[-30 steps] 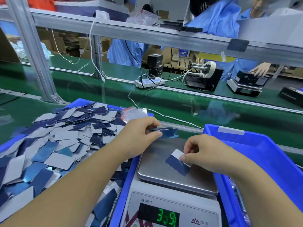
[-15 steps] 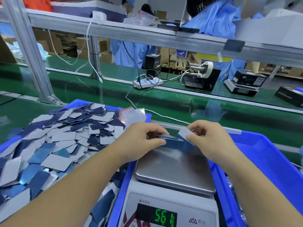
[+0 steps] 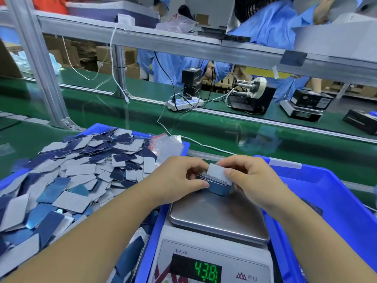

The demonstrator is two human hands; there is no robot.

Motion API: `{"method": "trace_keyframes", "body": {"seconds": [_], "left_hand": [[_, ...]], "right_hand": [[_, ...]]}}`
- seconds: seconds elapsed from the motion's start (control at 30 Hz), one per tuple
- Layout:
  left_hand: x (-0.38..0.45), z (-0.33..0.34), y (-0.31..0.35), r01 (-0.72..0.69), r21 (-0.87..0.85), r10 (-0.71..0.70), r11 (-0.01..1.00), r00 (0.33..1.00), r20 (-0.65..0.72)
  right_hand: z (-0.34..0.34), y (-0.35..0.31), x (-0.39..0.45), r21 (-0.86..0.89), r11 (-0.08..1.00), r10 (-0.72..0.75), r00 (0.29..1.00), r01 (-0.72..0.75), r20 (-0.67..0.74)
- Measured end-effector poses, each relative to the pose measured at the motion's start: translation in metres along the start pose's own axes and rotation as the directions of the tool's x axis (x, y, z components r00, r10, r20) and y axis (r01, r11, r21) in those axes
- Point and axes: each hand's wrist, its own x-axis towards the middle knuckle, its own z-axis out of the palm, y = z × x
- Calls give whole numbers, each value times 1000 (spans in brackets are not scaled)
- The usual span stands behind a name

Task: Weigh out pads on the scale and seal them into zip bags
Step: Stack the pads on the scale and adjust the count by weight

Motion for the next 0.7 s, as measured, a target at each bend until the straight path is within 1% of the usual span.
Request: {"method": "trace_keyframes", "body": {"seconds": [0.1,0.17,0.27,0.4,0.47,0.53,0.57,0.6,0.7], "left_hand": [[0,1,-2,0,-34,0,999,1000,3],[0,3,-3,2,-72,-1,997,1000,12],[0,3,-3,12,-67,-9,998,999,35],[0,1,-2,-3,-42,6,999,998,61],[0,1,-1,-6,-47,9,999,998,62],[0,1,-2,2,-60,1,998,999,51],[0,1,-2,10,-59,-8,998,999,41],[0,1,-2,20,-58,-18,998,999,32],[0,1,-1,25,-70,-22,997,999,34]], "right_hand": [[3,1,0,56,998,29,1000,-29,11],[4,1,1,97,993,65,998,-64,-11],[4,1,1,131,984,128,991,-123,-36],[4,0,1,222,946,236,971,-236,30],[5,1,1,153,957,243,969,-247,45],[6,2,1,48,974,222,975,-223,26],[6,2,1,31,978,208,978,-208,8],[5,3,1,53,979,197,980,-196,-9],[4,2,1,239,950,216,976,-201,-34]]}}
